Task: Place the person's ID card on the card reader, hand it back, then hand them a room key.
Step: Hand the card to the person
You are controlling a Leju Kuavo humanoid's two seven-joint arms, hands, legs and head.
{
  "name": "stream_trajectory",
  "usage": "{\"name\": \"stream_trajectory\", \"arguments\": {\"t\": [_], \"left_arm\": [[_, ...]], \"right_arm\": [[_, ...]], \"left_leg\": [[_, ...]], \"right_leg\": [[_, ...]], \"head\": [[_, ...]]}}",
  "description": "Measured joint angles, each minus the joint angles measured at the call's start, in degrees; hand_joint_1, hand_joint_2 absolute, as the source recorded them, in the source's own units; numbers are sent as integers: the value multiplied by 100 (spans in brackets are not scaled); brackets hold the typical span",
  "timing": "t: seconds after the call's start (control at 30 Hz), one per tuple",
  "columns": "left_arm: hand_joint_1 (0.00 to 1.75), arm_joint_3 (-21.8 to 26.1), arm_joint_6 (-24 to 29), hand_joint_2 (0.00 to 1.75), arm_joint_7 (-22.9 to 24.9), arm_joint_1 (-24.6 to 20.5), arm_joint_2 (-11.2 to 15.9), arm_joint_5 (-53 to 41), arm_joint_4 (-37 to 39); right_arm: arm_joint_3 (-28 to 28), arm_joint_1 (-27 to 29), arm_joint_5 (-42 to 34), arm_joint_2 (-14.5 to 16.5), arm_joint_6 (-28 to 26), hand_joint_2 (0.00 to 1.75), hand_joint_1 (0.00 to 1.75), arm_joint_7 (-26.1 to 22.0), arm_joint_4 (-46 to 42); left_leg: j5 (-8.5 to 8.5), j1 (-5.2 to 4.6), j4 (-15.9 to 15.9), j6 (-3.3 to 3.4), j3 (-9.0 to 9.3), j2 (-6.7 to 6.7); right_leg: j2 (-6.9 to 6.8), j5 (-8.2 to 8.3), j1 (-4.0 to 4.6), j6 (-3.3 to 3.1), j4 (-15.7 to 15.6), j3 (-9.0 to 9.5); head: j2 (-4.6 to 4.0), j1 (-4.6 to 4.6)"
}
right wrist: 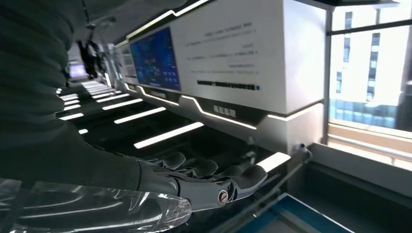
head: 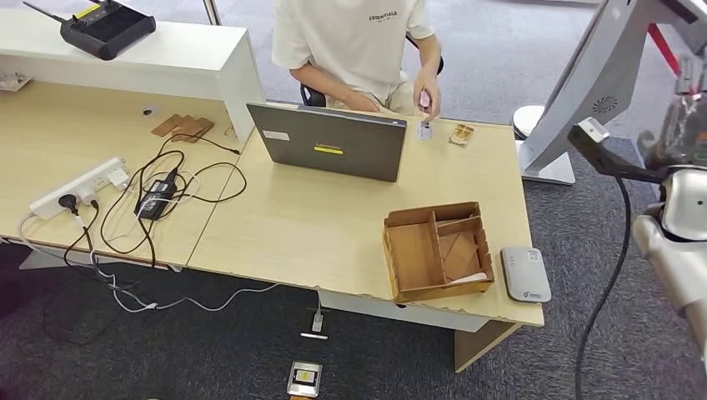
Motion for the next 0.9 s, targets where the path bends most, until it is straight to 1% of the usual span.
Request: {"name": "stream_trajectory", "arguments": {"t": [0.1,0.23,0.33,0.4,0.47,0.57,0.67,0.77,0.9], "left_arm": [[0,24,26,0,-5,54,-3,137,17],[0,31,26,0,47,53,-9,242,36],[0,28,25,0,92,62,-22,316,38],[0,27,24,0,101,76,-27,358,42],[0,19,23,0,102,65,-30,380,47],[0,-13,22,0,124,50,-46,410,49],[0,-52,10,0,179,47,-56,432,51],[0,-101,-21,0,207,11,-56,436,51],[0,-166,-46,0,225,-26,-56,457,51]], "right_arm": [[-310,339,-433,-220,-19,175,0,119,313],[-677,808,-910,-427,-124,175,0,233,661],[-1004,1351,-1500,-572,-257,175,0,315,912],[-1211,1740,-1870,-612,-280,175,0,334,1076],[-1411,2134,-2236,-624,-298,175,0,309,1250],[-1779,2858,-2868,-604,-372,175,0,206,1524],[-2092,3435,-3254,-534,-430,175,0,119,1729],[-2362,3806,-3470,-455,-440,175,0,84,1900],[-2672,4111,-3636,-303,-443,175,0,53,2096]], "left_leg": [[-3,-1,-1,4,-2,-1],[-7,-4,-1,9,4,0],[-8,4,-1,11,7,-24],[-11,3,-3,13,5,-31],[-15,3,-4,15,10,-31],[-19,5,-5,19,15,-60],[-23,2,-8,23,14,-67],[-24,2,-9,25,16,-62],[-24,2,-9,25,19,-54]], "right_leg": [[-1,-1,1,2,-1,1],[2,-2,1,4,-4,3],[-16,-10,7,14,-9,18],[-19,-12,8,17,-9,16],[-17,-16,7,19,-11,20],[-48,-32,7,26,-15,43],[-55,-35,0,26,-13,42],[-52,-36,0,26,-13,41],[-46,-35,-2,26,-14,43]], "head": [[0,1],[0,-2],[0,2],[0,2],[0,-11],[0,-19],[0,-23],[0,-21],[0,-20]]}}
